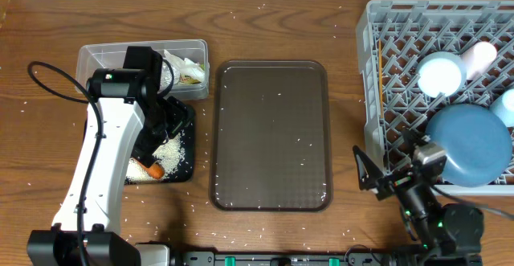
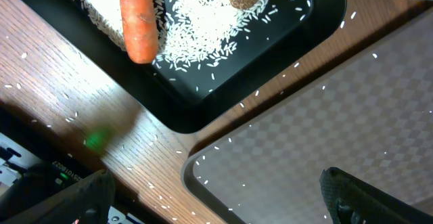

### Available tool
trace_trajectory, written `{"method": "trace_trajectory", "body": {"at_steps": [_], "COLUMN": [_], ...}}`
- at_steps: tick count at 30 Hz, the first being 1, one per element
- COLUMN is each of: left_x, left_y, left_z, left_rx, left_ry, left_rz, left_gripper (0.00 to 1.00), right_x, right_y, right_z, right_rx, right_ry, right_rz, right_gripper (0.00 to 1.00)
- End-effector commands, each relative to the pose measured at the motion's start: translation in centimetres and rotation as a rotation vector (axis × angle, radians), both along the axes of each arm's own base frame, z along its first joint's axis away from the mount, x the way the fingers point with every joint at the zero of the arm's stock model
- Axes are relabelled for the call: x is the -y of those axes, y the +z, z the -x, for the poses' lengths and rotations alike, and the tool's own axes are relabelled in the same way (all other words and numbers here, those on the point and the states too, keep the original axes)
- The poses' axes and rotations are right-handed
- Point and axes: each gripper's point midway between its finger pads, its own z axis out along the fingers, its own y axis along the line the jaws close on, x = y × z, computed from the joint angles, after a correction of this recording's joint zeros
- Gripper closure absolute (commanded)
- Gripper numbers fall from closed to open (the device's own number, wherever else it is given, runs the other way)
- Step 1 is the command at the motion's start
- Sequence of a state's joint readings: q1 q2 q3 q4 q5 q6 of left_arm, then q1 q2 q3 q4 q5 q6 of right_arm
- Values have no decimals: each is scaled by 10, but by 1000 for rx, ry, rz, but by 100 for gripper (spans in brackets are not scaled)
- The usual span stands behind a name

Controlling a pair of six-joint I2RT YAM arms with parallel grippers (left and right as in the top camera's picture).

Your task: Sort waste into correct bins and load items into the dishwasher rack

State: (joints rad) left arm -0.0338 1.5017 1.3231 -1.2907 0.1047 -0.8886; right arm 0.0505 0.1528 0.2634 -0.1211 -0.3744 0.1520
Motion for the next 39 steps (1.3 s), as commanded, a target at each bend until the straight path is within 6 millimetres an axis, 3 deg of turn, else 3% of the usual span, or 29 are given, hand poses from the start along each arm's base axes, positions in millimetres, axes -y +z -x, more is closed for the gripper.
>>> {"method": "trace_trajectory", "body": {"at_steps": [1,9,17,25,28,33,39], "left_x": [-3,-3,-3,-3,-3,-3,-3], "left_y": [4,4,4,4,4,4,4], "left_z": [1,1,1,1,1,1,1], "left_rx": [11,11,11,11,11,11,11], "left_ry": [-7,-7,-7,-7,-7,-7,-7], "left_rz": [-12,-12,-12,-12,-12,-12,-12], "left_gripper": [2,2,2,2,2,2,2], "right_x": [-5,8,11,16,16,16,16], "right_y": [-2,-4,-22,-25,-38,-77,-75], "right_z": [2,0,-6,-8,-10,-11,-11], "right_rx": [63,190,163,171,117,-43,-36], "right_ry": [26,-51,-74,-102,-108,-106,-108], "right_rz": [-3,-15,-15,-17,-8,16,16], "right_gripper": [1,1,1,1,1,1,1]}}
